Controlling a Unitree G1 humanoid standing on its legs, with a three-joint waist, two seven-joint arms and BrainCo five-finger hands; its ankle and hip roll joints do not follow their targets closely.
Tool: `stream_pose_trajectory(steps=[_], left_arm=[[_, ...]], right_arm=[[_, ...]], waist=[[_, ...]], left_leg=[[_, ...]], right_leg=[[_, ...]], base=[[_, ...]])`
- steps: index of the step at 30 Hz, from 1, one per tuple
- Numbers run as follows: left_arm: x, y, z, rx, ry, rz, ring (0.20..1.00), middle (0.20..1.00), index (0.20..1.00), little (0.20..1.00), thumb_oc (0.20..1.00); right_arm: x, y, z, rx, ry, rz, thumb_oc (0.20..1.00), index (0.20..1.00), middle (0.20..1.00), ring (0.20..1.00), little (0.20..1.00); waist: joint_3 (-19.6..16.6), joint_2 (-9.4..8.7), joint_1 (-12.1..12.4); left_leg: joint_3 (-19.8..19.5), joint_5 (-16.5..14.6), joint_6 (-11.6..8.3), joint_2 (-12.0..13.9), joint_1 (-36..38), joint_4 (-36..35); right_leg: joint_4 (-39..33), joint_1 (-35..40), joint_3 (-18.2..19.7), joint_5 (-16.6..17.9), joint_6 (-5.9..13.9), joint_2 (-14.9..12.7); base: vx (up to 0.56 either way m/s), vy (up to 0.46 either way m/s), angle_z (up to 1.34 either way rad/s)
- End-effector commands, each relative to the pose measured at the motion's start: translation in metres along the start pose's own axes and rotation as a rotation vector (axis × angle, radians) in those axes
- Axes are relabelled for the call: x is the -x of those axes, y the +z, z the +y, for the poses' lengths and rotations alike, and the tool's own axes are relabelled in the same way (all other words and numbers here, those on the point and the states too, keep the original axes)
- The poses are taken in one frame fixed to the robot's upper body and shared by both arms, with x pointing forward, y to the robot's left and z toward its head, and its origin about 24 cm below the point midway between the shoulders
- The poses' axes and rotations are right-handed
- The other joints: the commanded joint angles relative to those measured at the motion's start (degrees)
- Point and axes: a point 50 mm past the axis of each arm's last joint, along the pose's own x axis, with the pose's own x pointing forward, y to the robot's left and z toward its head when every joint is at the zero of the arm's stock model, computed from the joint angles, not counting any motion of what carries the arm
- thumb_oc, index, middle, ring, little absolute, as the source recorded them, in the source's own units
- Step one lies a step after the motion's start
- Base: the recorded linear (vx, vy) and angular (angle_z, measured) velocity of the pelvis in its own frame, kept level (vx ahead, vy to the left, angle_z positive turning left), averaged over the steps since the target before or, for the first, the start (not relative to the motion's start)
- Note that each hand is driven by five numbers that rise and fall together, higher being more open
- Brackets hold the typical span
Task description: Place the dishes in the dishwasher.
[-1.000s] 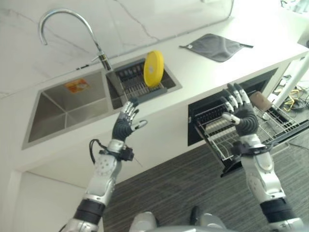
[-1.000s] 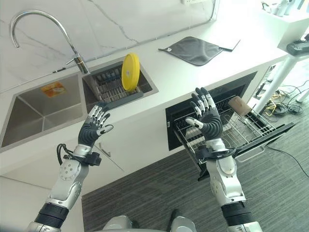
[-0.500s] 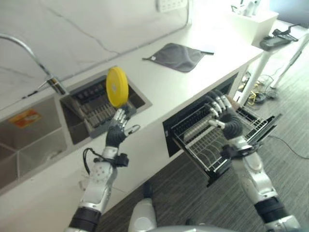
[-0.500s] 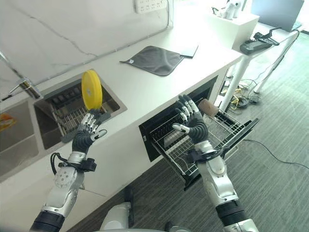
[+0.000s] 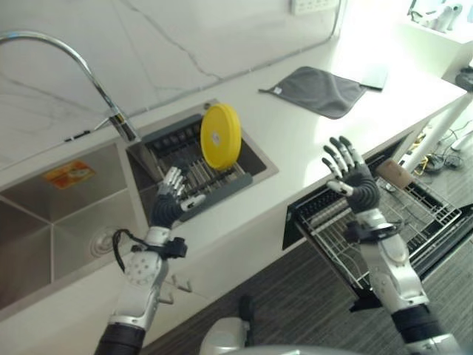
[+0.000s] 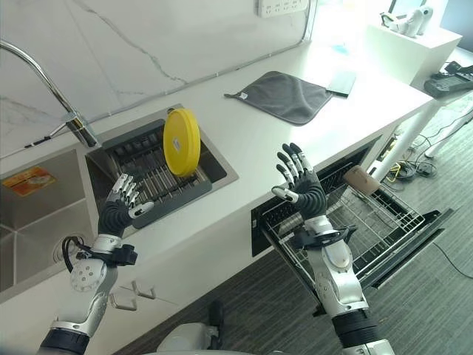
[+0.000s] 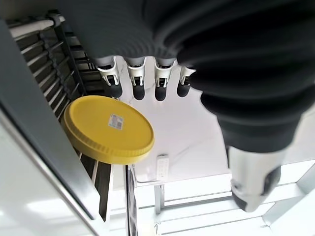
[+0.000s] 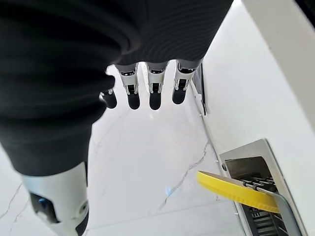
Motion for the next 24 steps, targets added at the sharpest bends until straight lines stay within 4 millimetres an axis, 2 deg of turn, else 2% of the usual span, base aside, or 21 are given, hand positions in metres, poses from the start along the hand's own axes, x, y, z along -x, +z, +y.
stream_pose_trajectory(steps=[1, 7, 10, 18, 24], left_arm=[[-0.010, 0.024, 0.003, -0.032, -0.007, -0.135, 1.000, 1.000, 1.000, 1.000, 1.000], [-0.009, 0.027, 0.003, -0.037, -0.017, -0.144, 1.000, 1.000, 1.000, 1.000, 1.000], [-0.010, 0.028, 0.002, -0.039, -0.032, -0.146, 1.000, 1.000, 1.000, 1.000, 1.000], [-0.012, 0.030, -0.001, -0.049, -0.084, -0.145, 1.000, 1.000, 1.000, 1.000, 1.000], [-0.013, 0.032, -0.002, -0.065, -0.140, -0.146, 1.000, 1.000, 1.000, 1.000, 1.000]], right_arm=[[-0.010, 0.026, 0.009, 0.034, 0.051, -0.146, 1.000, 1.000, 1.000, 1.000, 1.000], [-0.015, 0.025, 0.014, 0.027, 0.106, -0.110, 1.000, 1.000, 1.000, 1.000, 1.000], [-0.022, 0.016, 0.019, -0.151, 0.150, -0.047, 1.000, 1.000, 1.000, 1.000, 1.000], [-0.050, 0.028, 0.019, -0.114, 0.108, -0.088, 1.000, 1.000, 1.000, 1.000, 1.000], [-0.066, 0.029, 0.013, -0.125, 0.058, -0.045, 1.000, 1.000, 1.000, 1.000, 1.000]], waist=[[-1.6, -0.24, 0.5], [-2.0, -0.14, 1.4], [-2.0, -0.30, 2.1], [-2.0, -0.67, 4.2], [-2.9, -0.63, 6.8]], left_leg=[[-1.2, -3.0, -4.39, 4.2, -1.0, 3.8], [0.2, -2.2, -4.67, 5.3, -0.9, 2.9], [0.2, -2.4, -4.67, 5.3, -0.9, 3.4], [-1.9, -3.2, -4.37, 4.2, -0.5, 3.8], [-4.1, -2.7, -3.51, 3.1, -0.2, 1.5]], right_leg=[[1.8, -4.3, -3.4, 3.9, -3.08, 1.8], [1.7, -3.4, -5.2, 3.8, -2.85, 1.2], [1.4, -3.3, -5.9, 4.1, -2.92, 1.1], [0.7, -2.9, -7.0, 4.6, -3.15, 1.1], [2.9, -1.8, -8.0, 2.7, -3.28, 1.3]], base=[[0.00, 0.000, 0.00], [0.00, 0.000, 0.00], [0.04, 0.013, 0.03], [0.05, 0.035, 0.06], [0.13, 0.076, 0.16]])
